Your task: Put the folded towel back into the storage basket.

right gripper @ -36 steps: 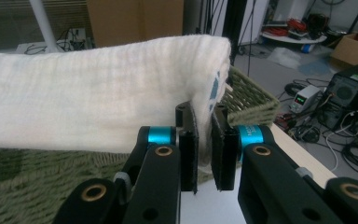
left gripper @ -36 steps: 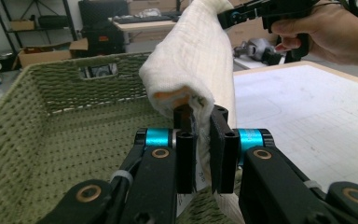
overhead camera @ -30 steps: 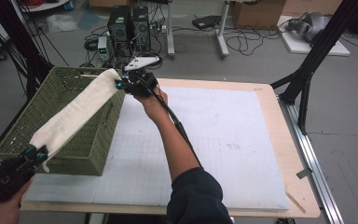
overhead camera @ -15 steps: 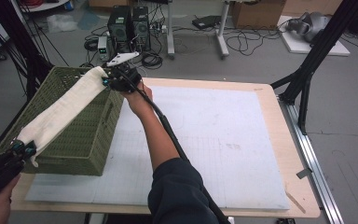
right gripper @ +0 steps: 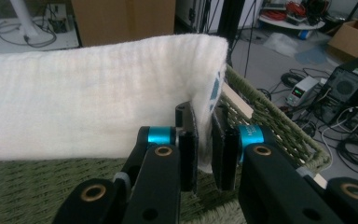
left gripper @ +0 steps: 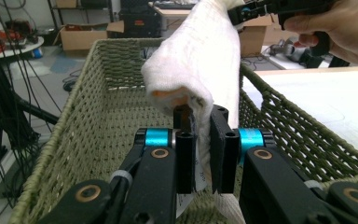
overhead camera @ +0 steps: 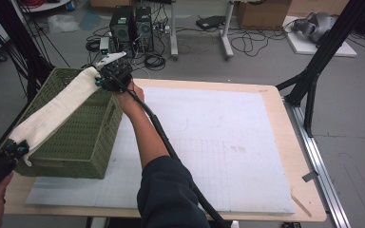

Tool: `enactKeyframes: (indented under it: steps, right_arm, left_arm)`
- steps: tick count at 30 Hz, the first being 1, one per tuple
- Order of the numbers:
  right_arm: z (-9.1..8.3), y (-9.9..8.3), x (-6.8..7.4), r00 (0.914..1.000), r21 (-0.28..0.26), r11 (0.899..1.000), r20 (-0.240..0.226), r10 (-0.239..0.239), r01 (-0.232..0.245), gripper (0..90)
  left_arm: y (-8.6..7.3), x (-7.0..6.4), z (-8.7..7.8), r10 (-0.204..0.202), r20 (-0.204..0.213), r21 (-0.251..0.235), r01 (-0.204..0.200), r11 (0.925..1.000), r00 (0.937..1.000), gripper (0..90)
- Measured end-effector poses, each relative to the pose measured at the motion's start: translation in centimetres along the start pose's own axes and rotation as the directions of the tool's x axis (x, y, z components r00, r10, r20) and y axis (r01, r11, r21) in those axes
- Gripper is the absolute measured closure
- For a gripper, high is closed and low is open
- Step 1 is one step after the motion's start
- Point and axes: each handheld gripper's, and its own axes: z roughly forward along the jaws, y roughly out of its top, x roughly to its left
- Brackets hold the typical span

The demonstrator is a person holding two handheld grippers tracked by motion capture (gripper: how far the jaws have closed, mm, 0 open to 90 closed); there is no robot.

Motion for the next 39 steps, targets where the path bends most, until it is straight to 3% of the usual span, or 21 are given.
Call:
enactKeyframes:
  steps: [3,4,5,6,7,9,13,17,19,23,27,29,33,35,39]
  right_arm:
    - [0.7,0.1,0.3,0.9999,0.012,1.000,0.011,0.002,-0.002,82.8]
    - [1.0,0.1,0.4,0.9998,0.020,1.000,0.017,0.005,-0.005,81.2]
    - [1.3,0.0,0.5,0.9994,0.032,0.999,0.033,0.005,-0.006,73.9]
    - [1.6,-0.1,0.6,0.9981,0.043,0.999,0.062,0.003,-0.005,60.2]
    - [1.7,-0.2,0.6,0.9964,0.045,0.999,0.084,0.014,-0.018,54.6]
    - [1.5,-0.3,0.4,0.9964,0.038,0.999,0.077,0.033,-0.036,52.2]
    - [0.4,-0.2,0.4,0.9981,0.023,1.000,0.059,0.019,-0.021,49.3]
    - [-1.3,-0.5,0.1,0.9987,0.006,1.000,0.042,0.030,-0.030,46.5]
    - [-2.4,-0.9,-0.1,0.9988,-0.011,0.999,0.025,0.043,-0.042,43.8]
    - [-4.7,-1.9,-0.7,0.9973,-0.025,0.997,-0.015,0.072,-0.073,38.1]
    - [-7.1,-3.4,-1.3,0.9944,-0.034,0.994,-0.019,0.104,-0.104,27.2]
    - [-8.3,-4.4,-1.6,0.9929,-0.030,0.992,-0.009,0.119,-0.119,22.2]
    - [-11.3,-6.6,-2.2,0.9918,-0.028,0.992,0.010,0.127,-0.127,20.6]
    - [-12.9,-7.9,-2.6,0.9902,-0.020,0.991,0.034,0.135,-0.135,20.5]
    - [-16.2,-10.4,-3.1,0.9870,-0.015,0.989,0.065,0.147,-0.146,20.5]
  left_arm:
    - [0.0,0.2,0.3,-0.006,-0.019,0.016,0.006,0.9998,0.9998,79.7]
    - [0.0,0.2,0.4,-0.008,-0.047,0.020,0.009,0.9998,0.9988,71.9]
    - [0.0,0.3,0.5,-0.021,-0.075,0.018,0.022,0.9996,0.9970,55.0]
    - [0.0,0.4,0.5,-0.036,-0.093,0.015,0.038,0.9992,0.9950,40.0]
    - [0.1,0.5,0.4,-0.038,-0.107,0.001,0.038,0.9993,0.9936,33.3]
    - [0.3,0.5,0.0,-0.027,-0.114,-0.016,0.026,0.9995,0.9931,30.4]
    - [0.8,0.0,-0.5,-0.018,-0.099,-0.039,0.014,0.9991,0.9949,31.8]
    - [1.1,-0.8,-0.4,-0.011,-0.045,-0.050,0.009,0.9987,0.9989,31.4]
    - [1.1,-1.3,-0.2,-0.029,0.001,-0.049,0.029,0.9984,0.9996,31.3]
    - [1.1,-1.9,0.4,-0.078,0.085,-0.026,0.081,0.9964,0.9933,26.7]
    - [1.0,-2.7,1.1,-0.073,0.117,-0.020,0.076,0.9969,0.9904,17.6]
    - [1.0,-3.2,1.4,-0.070,0.156,-0.019,0.073,0.9971,0.9854,17.6]
    - [1.2,-4.8,2.0,-0.043,0.236,-0.023,0.050,0.9985,0.9708,17.6]
    - [1.4,-5.8,2.5,-0.038,0.274,-0.029,0.048,0.9984,0.9609,17.6]
    - [1.8,-7.9,3.4,-0.013,0.325,-0.035,0.026,0.9991,0.9455,17.7]
